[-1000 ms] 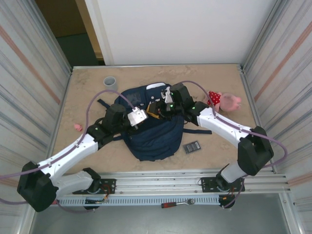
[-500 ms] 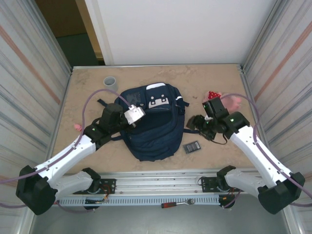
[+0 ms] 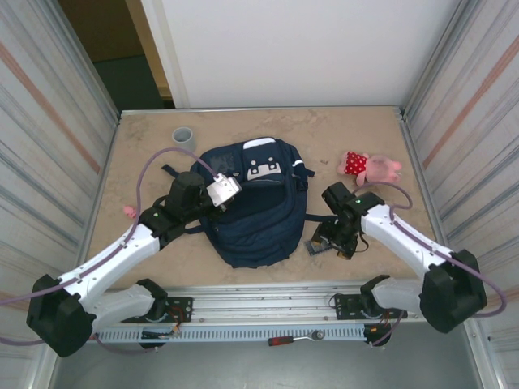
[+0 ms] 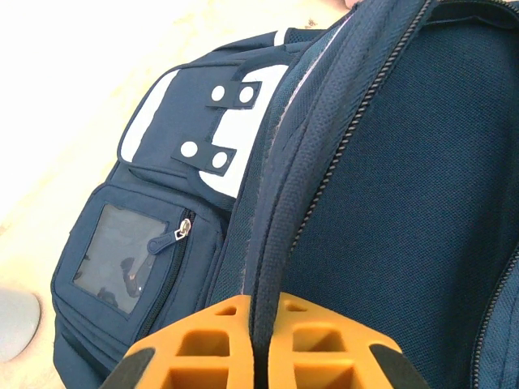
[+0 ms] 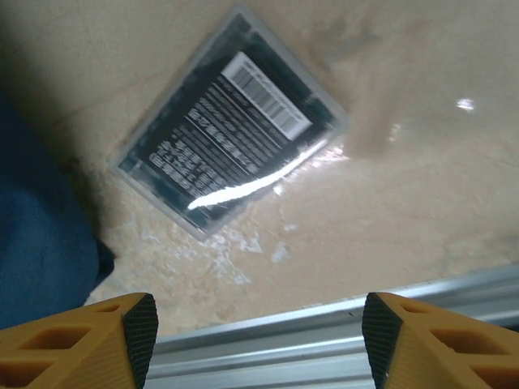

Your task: Pack books, pencil case, and school supplies into a backpack

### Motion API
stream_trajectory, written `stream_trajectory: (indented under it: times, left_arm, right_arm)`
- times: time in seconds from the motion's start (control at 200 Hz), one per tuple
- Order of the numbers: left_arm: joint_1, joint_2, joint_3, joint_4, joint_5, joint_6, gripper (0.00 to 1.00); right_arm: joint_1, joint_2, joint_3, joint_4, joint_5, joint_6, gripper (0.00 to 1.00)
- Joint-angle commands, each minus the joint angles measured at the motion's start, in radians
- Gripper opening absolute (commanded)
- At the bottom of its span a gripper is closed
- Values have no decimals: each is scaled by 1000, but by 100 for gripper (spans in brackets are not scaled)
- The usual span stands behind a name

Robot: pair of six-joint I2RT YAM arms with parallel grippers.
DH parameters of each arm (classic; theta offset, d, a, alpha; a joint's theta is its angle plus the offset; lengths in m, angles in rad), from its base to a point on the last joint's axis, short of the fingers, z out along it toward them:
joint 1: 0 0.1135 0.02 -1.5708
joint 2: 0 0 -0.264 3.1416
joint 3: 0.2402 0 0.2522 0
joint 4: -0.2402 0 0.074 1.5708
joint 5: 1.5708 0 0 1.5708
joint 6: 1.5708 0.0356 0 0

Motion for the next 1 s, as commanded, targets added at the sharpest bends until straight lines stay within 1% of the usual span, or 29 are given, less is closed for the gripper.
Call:
stream_trajectory:
  times: [0.0, 0.115, 0.241, 0.336, 0.551, 0.752, 0.847, 0.912, 0.992]
  left_arm:
    - [10, -5, 26, 37, -11, -30, 0]
    - [9, -9, 23, 36, -14, -36, 0]
    - [11, -11, 19, 38, -21, -33, 0]
    - [12, -12, 18, 39, -22, -37, 2]
    - [12, -13, 16, 40, -19, -39, 2]
    - [12, -23, 13, 34, -33, -33, 2]
    - [12, -27, 9, 33, -35, -33, 2]
    - [12, -26, 10, 34, -35, -33, 2]
    - [12, -26, 10, 37, -37, -34, 3]
  right_arm:
    - [33, 58, -20, 98, -44, 12, 68]
    - [50, 137, -23, 100, -36, 8, 67]
    - [40, 169, -60, 158, -40, 9, 69]
    - [34, 193, -59, 148, -9, -1, 69]
    - [-37, 208, -39, 89, 57, -66, 66]
    - [-136, 179, -41, 29, 104, -132, 65]
    - [-180, 145, -26, -5, 97, -164, 65]
    - [-197, 95, -4, -28, 77, -165, 68]
    - [-199, 24, 12, -24, 54, -123, 73]
